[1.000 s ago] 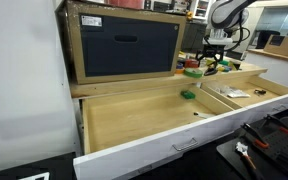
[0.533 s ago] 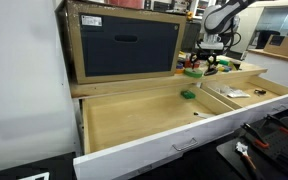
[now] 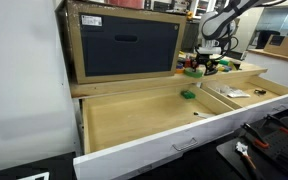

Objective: Put the green tape in the left open drawer

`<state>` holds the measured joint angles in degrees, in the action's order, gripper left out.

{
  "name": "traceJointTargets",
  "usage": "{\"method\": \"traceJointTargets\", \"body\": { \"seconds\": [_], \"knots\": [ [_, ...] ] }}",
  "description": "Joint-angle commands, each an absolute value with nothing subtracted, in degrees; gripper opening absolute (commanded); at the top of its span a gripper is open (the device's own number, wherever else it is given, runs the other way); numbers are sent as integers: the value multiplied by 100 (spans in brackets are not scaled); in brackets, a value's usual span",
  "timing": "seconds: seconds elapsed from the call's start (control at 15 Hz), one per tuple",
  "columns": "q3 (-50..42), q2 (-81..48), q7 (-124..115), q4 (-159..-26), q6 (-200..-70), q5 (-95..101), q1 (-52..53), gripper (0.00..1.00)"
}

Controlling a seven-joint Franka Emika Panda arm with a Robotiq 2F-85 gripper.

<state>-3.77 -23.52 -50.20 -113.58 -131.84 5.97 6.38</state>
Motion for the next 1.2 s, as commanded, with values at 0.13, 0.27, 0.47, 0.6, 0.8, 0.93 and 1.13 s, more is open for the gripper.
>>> {"method": "traceJointTargets", "body": {
  "seconds": [0.13,0.27,0.47,0.6,0.8,0.93,1.13],
  "knots": [
    [-505,-2330,-5175,-11301,-13191,667,722,20],
    [-498,-2256,-5156,-11370,-13208,646,723,5],
    [-456,-2102,-5083,-11482,-13194,621,727,6],
    [-424,-1899,-4943,-11700,-13202,704,757,6],
    [-376,-1463,-4805,-12227,-13344,932,849,6],
    [-301,-1155,-4692,-12593,-13343,1102,885,6],
    [-121,-716,-4500,-13062,-13229,1238,888,6]
  ]
}}
